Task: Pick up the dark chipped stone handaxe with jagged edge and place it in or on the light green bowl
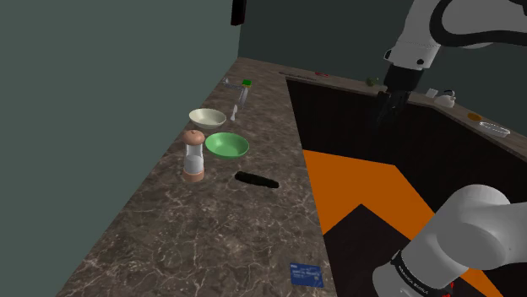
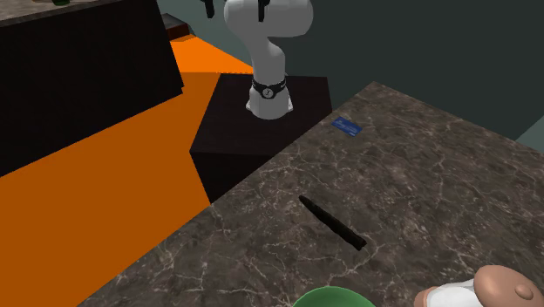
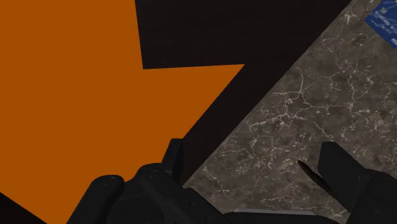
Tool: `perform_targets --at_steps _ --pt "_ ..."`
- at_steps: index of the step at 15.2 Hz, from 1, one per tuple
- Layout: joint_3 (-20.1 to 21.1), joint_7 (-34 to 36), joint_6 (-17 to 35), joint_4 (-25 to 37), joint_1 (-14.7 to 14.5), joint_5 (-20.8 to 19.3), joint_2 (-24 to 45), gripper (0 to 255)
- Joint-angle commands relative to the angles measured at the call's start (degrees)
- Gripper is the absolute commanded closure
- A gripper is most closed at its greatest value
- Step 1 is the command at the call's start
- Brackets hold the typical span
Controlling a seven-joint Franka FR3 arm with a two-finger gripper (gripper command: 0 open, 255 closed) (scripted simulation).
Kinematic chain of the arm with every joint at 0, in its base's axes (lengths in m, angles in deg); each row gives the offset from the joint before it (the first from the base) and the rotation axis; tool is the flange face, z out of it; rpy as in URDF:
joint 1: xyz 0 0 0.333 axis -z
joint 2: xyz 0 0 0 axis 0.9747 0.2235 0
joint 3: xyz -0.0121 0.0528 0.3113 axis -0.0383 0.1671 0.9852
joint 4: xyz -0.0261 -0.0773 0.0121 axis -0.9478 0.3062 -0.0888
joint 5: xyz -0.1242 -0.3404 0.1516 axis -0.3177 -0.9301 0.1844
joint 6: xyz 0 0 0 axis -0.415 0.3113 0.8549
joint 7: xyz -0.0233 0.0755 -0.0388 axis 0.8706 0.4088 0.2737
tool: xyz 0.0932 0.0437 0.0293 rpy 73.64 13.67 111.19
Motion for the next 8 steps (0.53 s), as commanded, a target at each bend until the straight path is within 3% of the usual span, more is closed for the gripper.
perform_targets --at_steps 1,8 --pt "0.00 0.00 0.00 0.00 0.00 0.00 0.00 0" --pt "-1.27 -7.26 15.24 -4.86 -4.44 0.47 8.37 0"
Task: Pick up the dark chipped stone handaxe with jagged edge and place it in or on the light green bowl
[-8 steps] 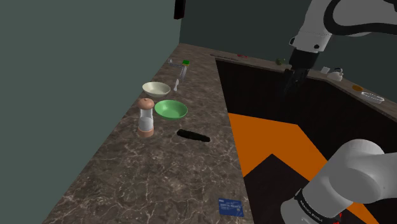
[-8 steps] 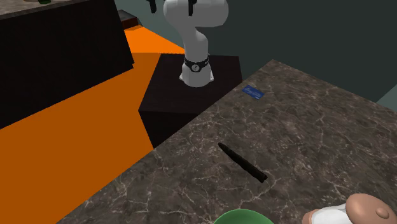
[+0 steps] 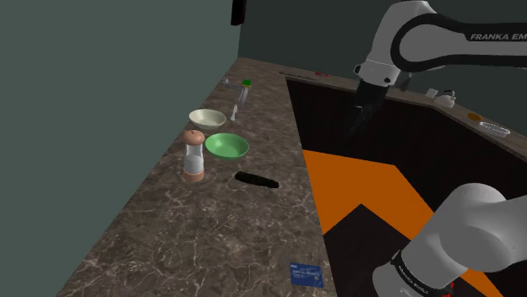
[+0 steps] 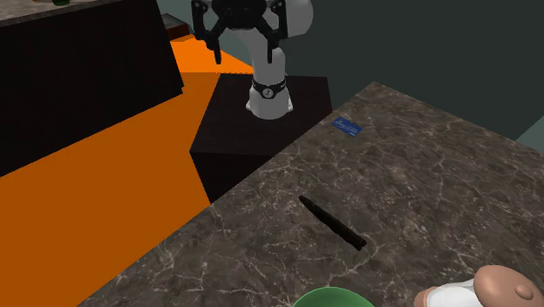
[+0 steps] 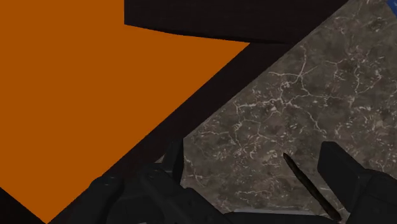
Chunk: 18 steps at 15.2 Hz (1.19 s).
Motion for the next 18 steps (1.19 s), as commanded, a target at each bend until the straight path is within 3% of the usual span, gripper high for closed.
perform_targets --at_steps 1,9,18 --pt "-0.28 -2.17 4.49 -1.27 -1.31 0.23 2.49 0" --pt "-0.97 -10.96 20.85 -1.98 -6.72 2.18 15.94 0" --pt "-0.18 -22.02 36.09 2.06 -12.47 6.55 32.96 0"
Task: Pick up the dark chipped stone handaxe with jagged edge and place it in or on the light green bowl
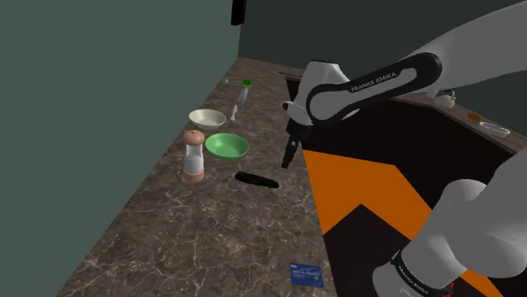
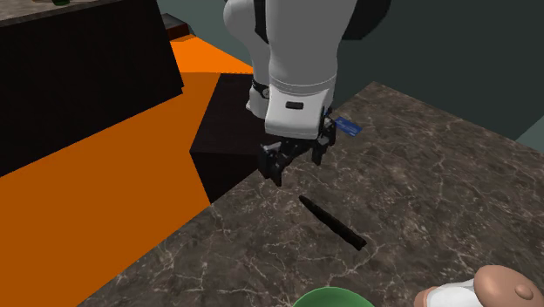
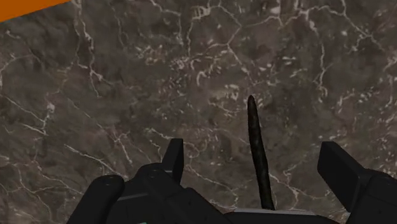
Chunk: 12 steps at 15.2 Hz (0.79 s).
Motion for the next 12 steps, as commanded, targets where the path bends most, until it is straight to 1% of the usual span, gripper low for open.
perform_targets --at_steps 1,7,12 --pt "0.43 -2.69 3.21 1.63 -1.20 1.25 4.27 0" --pt "2.85 -10.36 10.57 6.84 -3.70 4.69 15.43 0" --pt "3.26 -11.08 13.65 6.96 -3.76 5.40 18.59 0"
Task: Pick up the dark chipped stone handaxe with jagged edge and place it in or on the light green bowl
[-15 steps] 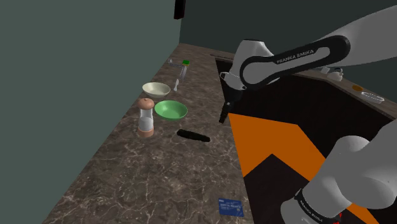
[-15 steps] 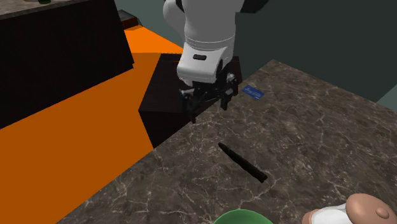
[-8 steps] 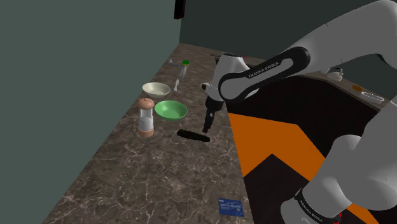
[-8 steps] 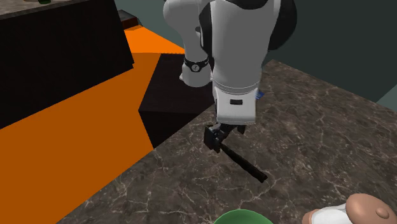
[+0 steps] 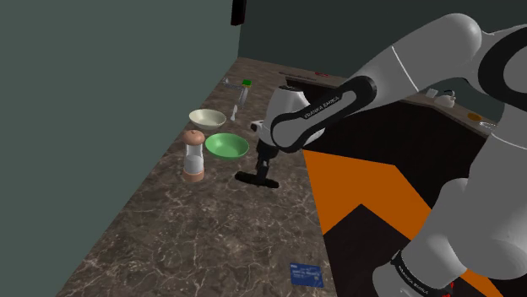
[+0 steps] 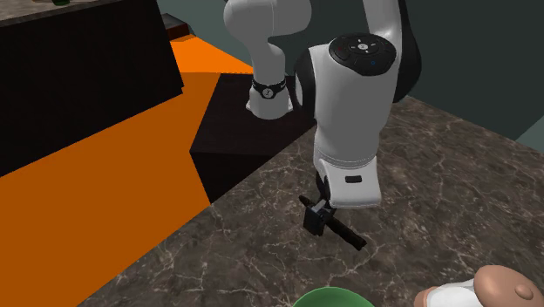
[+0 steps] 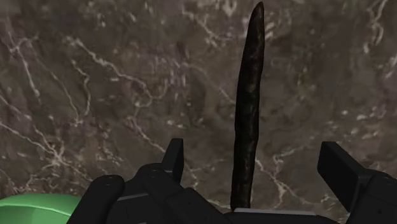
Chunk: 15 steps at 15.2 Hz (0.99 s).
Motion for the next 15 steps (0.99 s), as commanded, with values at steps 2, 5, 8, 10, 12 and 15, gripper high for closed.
perform_targets --at_steps 2,5,8,10,12,15 --pt "0.18 -0.51 2.18 -0.03 0.05 0.52 2.13 0" --pt "0.29 -0.70 3.26 0.01 0.05 0.77 3.25 0" --pt "0.29 -0.70 3.26 0.01 0.05 0.77 3.25 0" --pt "0.29 -0.70 3.26 0.01 0.05 0.77 3.25 0" --pt "0.29 -0.69 3.25 0.01 0.05 0.77 3.24 255" --pt "0.29 -0.69 3.25 0.01 0.05 0.77 3.24 255"
